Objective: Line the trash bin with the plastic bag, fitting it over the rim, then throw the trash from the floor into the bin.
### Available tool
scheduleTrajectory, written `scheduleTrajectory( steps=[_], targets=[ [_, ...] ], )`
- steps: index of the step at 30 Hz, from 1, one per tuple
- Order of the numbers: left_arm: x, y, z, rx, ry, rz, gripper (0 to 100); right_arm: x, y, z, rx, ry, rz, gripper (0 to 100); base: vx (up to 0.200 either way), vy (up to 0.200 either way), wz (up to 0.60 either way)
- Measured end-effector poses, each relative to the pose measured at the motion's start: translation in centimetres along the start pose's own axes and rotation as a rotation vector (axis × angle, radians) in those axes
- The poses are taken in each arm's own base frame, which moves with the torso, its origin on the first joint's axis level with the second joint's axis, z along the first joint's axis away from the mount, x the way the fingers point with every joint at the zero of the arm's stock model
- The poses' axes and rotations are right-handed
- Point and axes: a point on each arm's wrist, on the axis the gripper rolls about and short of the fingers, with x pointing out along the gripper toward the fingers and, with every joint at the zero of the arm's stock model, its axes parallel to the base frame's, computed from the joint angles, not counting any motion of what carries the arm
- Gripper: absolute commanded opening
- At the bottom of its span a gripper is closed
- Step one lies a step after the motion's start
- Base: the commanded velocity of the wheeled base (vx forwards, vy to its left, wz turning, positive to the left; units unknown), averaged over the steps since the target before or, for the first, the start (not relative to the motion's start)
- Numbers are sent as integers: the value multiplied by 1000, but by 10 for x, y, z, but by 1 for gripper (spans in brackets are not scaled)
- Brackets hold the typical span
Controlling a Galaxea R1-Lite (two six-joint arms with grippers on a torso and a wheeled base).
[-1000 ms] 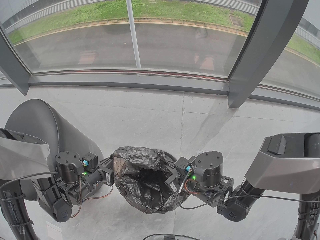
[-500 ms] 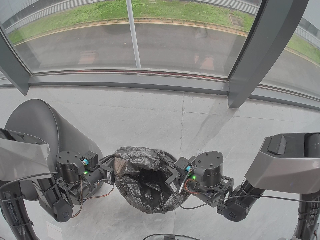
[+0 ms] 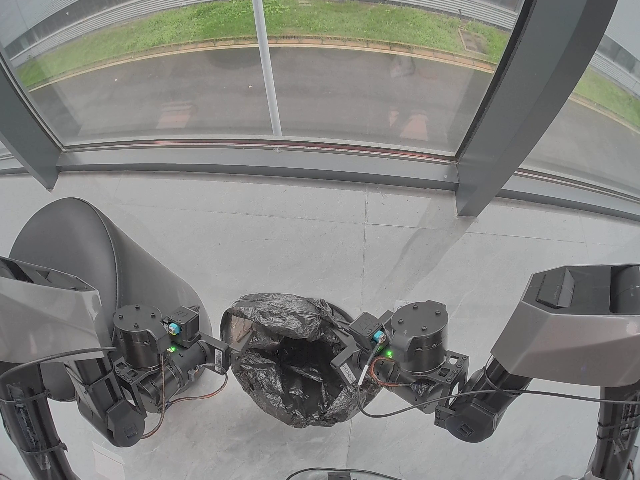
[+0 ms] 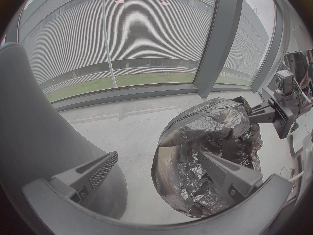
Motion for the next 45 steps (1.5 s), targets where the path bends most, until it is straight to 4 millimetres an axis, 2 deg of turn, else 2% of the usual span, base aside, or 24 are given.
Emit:
scheduleTrajectory(
  steps=[6,14,19,33,45],
  targets=[
    [3,2,-2,0,5,22,100,0,-1,1,2,-4,-3,0,0,0,0],
    [21,12,-7,27,19,178,100,1,-5,1,5,-4,-14,0,0,0,0],
    [28,16,-10,24,24,199,100,2,-13,-2,14,3,-34,0,0,0,0],
    [26,21,-10,27,33,238,100,4,-18,-4,25,7,-48,0,0,0,0],
    [27,26,-9,37,30,267,100,13,-32,-2,33,-9,-90,0,0,0,0]
  ],
)
